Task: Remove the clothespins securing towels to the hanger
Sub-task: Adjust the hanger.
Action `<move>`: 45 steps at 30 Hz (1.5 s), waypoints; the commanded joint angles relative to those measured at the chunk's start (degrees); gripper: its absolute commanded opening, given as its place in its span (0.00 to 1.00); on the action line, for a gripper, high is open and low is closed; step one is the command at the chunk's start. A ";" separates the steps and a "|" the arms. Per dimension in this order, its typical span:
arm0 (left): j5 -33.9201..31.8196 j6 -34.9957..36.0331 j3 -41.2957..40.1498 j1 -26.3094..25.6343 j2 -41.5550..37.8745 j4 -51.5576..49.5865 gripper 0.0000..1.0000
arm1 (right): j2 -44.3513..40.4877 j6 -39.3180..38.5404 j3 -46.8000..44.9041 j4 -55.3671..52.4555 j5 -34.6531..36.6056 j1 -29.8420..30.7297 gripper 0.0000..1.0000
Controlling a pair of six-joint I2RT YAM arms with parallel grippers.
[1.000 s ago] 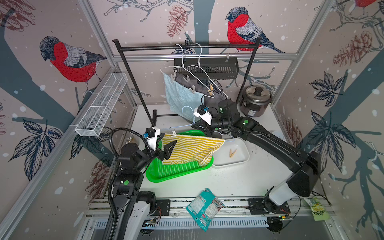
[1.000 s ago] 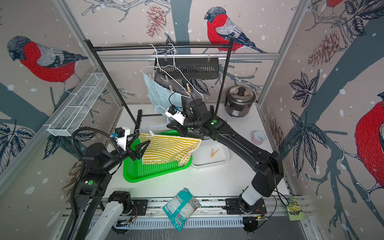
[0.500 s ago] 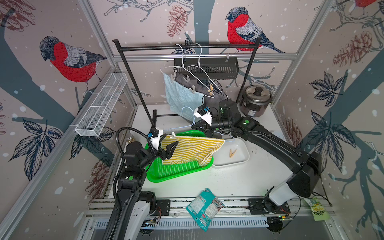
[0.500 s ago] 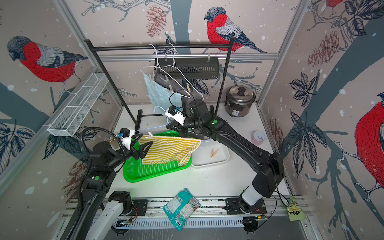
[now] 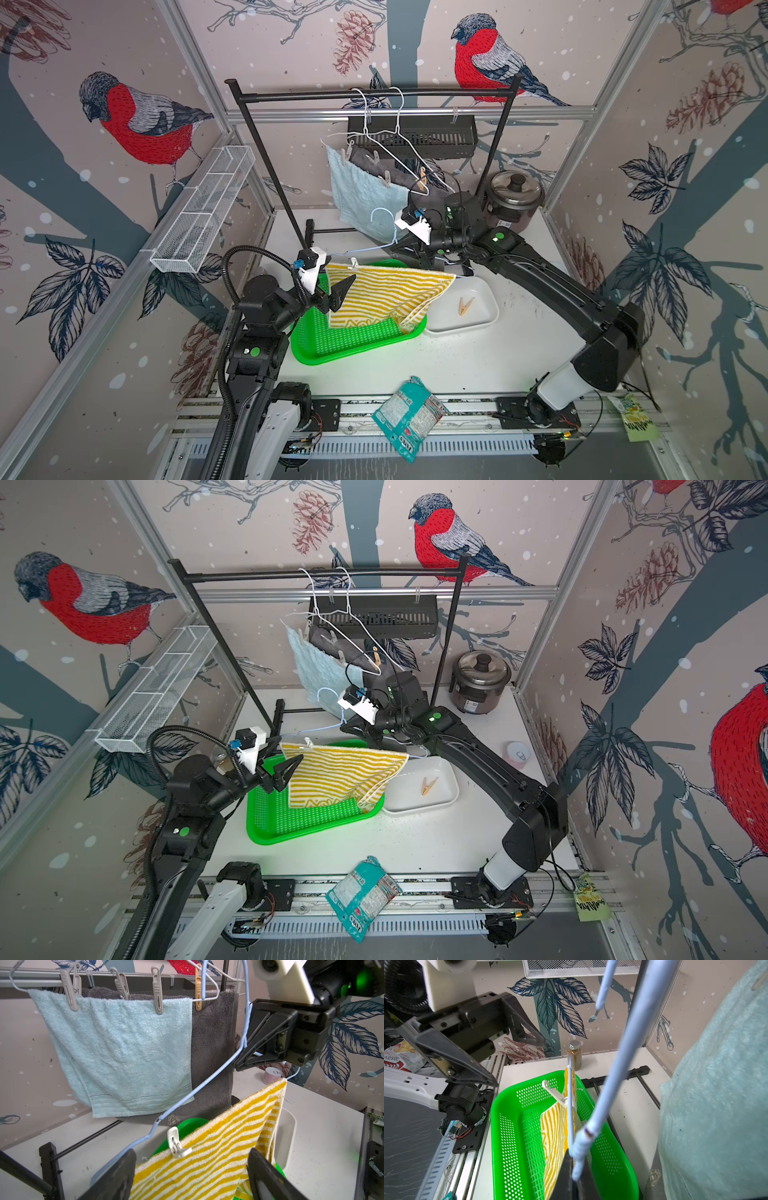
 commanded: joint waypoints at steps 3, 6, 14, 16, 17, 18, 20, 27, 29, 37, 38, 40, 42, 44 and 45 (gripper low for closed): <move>7.31 10.92 6.19 0.14 3.10 -3.42 0.77 | 0.51 -5.59 1.37 -2.99 -2.79 -0.25 0.01; 14.10 15.91 9.24 0.55 7.41 -4.87 0.70 | 1.34 -7.33 2.78 -4.71 -4.03 -0.57 0.01; 19.15 20.95 8.52 0.93 13.12 -0.77 0.67 | 2.31 -8.90 3.06 -5.61 -5.27 -0.95 0.01; 17.16 19.72 7.09 0.93 12.85 3.32 0.68 | 2.51 -9.18 3.06 -5.50 -5.58 -0.96 0.01; 17.13 19.84 6.57 0.94 13.06 4.83 0.68 | 2.58 -9.42 3.14 -5.53 -5.91 -0.92 0.02; 17.66 19.81 6.28 0.93 13.45 5.95 0.68 | 2.76 -9.44 3.25 -5.57 -5.96 -0.96 0.01; 19.07 17.90 5.61 0.91 14.74 8.66 0.66 | 3.02 -9.50 3.42 -5.42 -5.77 -0.96 0.01; 16.47 13.92 9.61 -1.78 13.03 0.24 0.64 | 3.31 -10.88 2.72 -6.25 -5.68 -1.02 0.02; 13.31 12.88 9.74 -2.32 11.00 0.61 0.66 | 3.39 -11.31 2.50 -6.53 -5.71 -1.09 0.01; 17.47 18.17 13.96 -2.32 16.66 -1.48 0.70 | 3.17 -11.69 2.43 -6.61 -8.31 -1.75 0.01; 18.62 18.43 15.17 -2.31 18.01 -0.98 0.70 | 3.25 -11.69 2.57 -6.59 -8.47 -1.81 0.01; 20.58 21.75 17.73 -2.31 21.09 -3.18 0.70 | 3.30 -11.85 2.94 -7.05 -8.49 -1.75 0.01; 20.61 25.84 20.74 -2.31 24.09 -8.08 0.70 | 3.14 -12.03 3.03 -7.02 -8.52 -1.75 0.01; 21.05 29.74 22.74 -2.21 26.51 -11.53 0.69 | 3.09 -11.98 3.22 -6.91 -8.73 -1.79 0.01; 21.64 31.04 23.33 -2.08 27.53 -12.66 0.68 | 3.13 -11.97 3.18 -6.89 -8.83 -1.76 0.01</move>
